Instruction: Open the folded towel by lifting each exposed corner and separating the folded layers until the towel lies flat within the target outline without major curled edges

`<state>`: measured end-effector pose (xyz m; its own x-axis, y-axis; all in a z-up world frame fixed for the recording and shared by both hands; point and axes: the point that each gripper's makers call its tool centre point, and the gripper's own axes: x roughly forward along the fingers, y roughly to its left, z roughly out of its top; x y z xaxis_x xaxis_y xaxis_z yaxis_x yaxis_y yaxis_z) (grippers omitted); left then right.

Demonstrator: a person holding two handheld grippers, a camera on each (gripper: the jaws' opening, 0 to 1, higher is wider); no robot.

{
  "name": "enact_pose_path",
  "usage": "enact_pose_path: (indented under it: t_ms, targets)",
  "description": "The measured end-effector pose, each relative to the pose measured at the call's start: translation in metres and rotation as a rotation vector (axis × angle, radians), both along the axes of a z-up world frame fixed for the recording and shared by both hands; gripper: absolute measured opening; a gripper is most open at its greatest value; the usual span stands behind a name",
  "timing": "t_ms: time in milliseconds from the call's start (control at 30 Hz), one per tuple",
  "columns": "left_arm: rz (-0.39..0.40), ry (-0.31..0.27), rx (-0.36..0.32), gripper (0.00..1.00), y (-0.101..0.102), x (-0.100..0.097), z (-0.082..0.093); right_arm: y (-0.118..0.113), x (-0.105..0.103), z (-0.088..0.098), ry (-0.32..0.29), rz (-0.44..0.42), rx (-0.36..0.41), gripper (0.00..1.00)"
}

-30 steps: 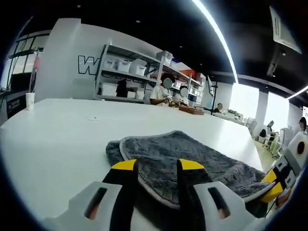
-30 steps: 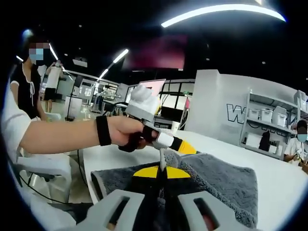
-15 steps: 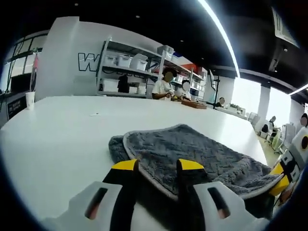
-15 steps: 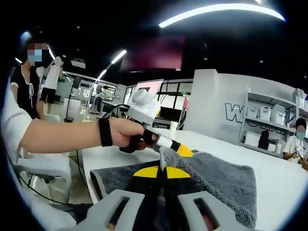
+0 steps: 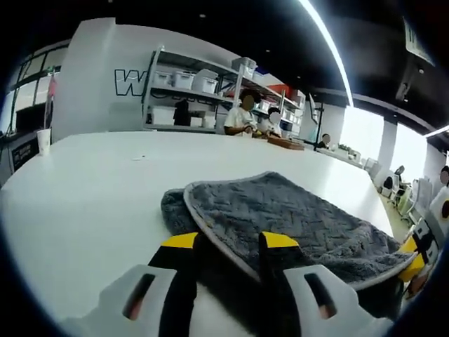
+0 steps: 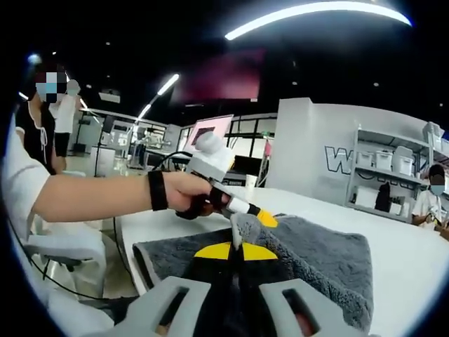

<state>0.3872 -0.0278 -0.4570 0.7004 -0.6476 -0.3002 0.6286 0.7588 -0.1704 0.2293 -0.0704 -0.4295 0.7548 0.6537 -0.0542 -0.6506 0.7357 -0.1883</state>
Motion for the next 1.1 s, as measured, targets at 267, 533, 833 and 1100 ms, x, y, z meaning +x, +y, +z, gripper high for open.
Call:
enact_pose_path:
  t_ms: [267, 533, 833, 1100]
  targets:
    - [0.005, 0.015, 0.002, 0.34, -0.003, 0.002, 0.0, -0.004, -0.001, 0.0, 0.002, -0.008, 0.01, 0.0]
    - [0.0, 0.024, 0.017, 0.33, -0.007, 0.004, -0.002, -0.002, -0.007, -0.001, -0.006, 0.013, 0.006, 0.0]
    - [0.003, 0.026, 0.015, 0.31, -0.009, 0.006, -0.002, 0.0, -0.011, -0.001, -0.021, 0.023, -0.006, 0.0]
    - [0.008, 0.026, -0.007, 0.3, -0.012, 0.011, 0.001, -0.001, -0.014, 0.003, -0.029, 0.03, -0.008, 0.0]
